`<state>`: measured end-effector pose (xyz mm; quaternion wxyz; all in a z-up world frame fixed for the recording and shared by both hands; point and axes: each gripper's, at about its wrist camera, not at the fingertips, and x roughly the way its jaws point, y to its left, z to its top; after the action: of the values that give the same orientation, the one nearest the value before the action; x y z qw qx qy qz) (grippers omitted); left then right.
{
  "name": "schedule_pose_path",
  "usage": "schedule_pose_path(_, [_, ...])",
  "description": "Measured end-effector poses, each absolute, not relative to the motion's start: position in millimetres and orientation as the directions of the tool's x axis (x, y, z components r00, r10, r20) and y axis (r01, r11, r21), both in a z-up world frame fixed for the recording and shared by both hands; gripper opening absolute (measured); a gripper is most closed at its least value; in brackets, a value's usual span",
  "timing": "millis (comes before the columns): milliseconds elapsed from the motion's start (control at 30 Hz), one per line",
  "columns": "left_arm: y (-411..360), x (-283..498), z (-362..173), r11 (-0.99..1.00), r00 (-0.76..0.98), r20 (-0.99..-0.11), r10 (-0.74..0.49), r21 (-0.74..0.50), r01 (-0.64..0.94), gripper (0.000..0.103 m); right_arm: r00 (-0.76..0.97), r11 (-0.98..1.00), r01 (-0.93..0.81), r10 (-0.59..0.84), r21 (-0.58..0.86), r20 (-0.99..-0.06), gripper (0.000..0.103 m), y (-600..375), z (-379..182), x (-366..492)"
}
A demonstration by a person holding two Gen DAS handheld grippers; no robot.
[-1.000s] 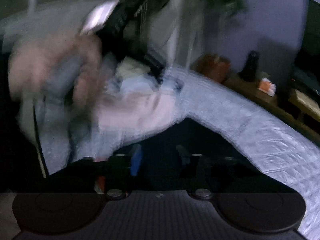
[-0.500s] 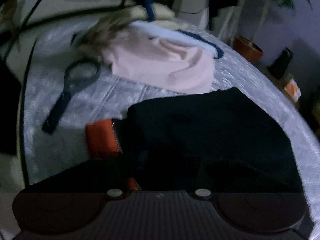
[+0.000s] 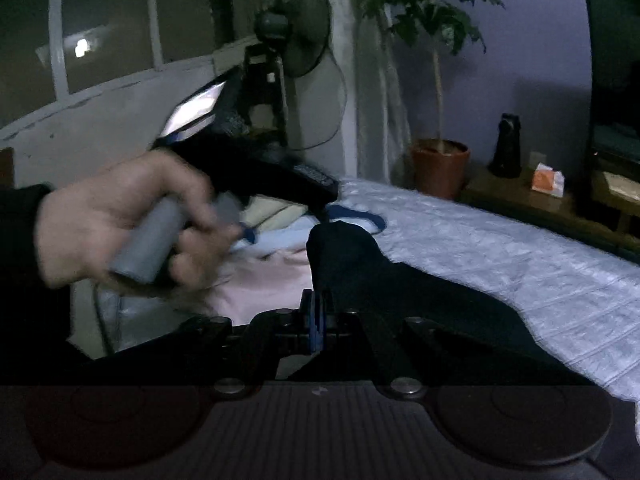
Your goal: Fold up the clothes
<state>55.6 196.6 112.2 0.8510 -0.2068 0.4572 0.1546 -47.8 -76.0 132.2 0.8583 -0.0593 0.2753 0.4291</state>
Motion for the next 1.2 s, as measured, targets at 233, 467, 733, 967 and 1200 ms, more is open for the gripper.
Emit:
schedule_pose_path(233, [194,55,111,0.872,0.531,-0.844,0.075,-0.202,-0.445,0.093,0.262,0.585,-0.782,0.620,0.214,-0.739,0.021,-53,54,-62])
schedule_pose_path(467, [192,56,110,0.873,0.530,-0.845,0.071,-0.204,-0.444,0.094,0.456,0.720,-0.684,0.547,0.116,-0.702,0.068,-96,68,-45])
schedule_pose_path(733, [188,57,109,0.877,0.524,-0.848,0.074,-0.195,-0.440,0.094,0.405,0.519,-0.846,0.471,-0.125,-0.784,0.061,-48,33,-78])
schedule_pose_path(967, [189,58,110,0.876,0.529,-0.846,0.075,-0.198,-0.441,0.094,0.387,0.529,-0.844,0.488,-0.087,-0.783,0.051,-35,27,-63])
schedule_pose_path(1200, [190,57,110,0.875,0.529,-0.845,0.075,-0.199,-0.442,0.094,0.359,0.586,-0.807,0.591,0.079,-0.722,0.054,-52,38,-55])
